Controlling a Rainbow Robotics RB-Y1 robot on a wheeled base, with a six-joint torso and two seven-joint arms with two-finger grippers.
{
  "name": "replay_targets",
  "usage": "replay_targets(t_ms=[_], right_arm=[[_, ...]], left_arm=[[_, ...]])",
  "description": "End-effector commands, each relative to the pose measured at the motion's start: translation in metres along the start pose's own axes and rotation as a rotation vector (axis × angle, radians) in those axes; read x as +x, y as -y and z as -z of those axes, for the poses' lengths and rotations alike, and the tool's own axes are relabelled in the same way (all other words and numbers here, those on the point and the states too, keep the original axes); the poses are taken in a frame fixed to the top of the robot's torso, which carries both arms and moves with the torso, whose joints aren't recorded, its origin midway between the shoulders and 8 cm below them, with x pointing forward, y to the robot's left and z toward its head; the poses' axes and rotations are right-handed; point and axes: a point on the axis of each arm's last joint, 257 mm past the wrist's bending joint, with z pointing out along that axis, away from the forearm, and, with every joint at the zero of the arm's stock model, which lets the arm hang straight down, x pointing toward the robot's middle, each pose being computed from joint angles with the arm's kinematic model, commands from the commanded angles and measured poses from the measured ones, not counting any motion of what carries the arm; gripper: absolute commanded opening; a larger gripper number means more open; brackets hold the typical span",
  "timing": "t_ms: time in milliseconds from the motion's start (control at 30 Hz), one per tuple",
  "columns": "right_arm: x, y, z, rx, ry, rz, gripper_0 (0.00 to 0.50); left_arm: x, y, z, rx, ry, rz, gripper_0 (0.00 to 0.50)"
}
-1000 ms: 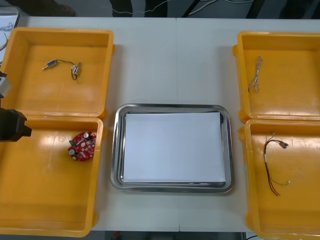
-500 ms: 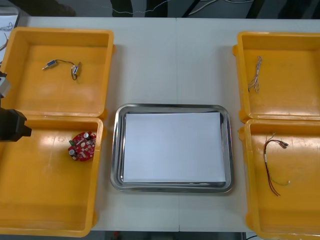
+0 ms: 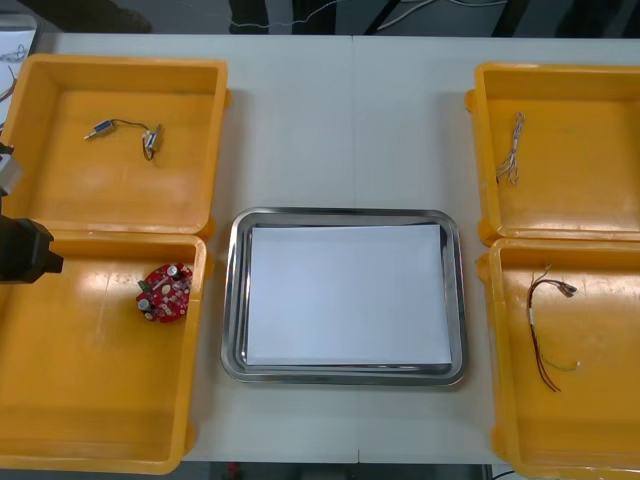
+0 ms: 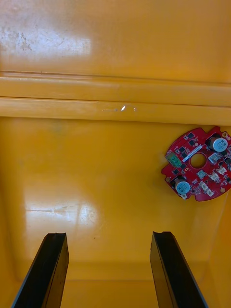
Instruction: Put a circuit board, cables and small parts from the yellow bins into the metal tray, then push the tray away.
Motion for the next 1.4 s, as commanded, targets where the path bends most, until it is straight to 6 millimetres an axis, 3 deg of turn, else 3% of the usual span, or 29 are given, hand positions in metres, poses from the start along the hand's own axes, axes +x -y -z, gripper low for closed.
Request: replay_targets(t_ms=[33,1400], right_arm=[[-0.0099,0.0056,0.0128,0.033,0.023,0.084,0.5],[-0.0099,0.0056,0.0128,0.033,0.023,0.084,0.5]], left_arm=[[-0.0056,-0.0119,0.0089,-0.048,0.014,0.077,0.5],[-0.0056,-0.0119,0.0089,-0.048,0.014,0.077,0.5]])
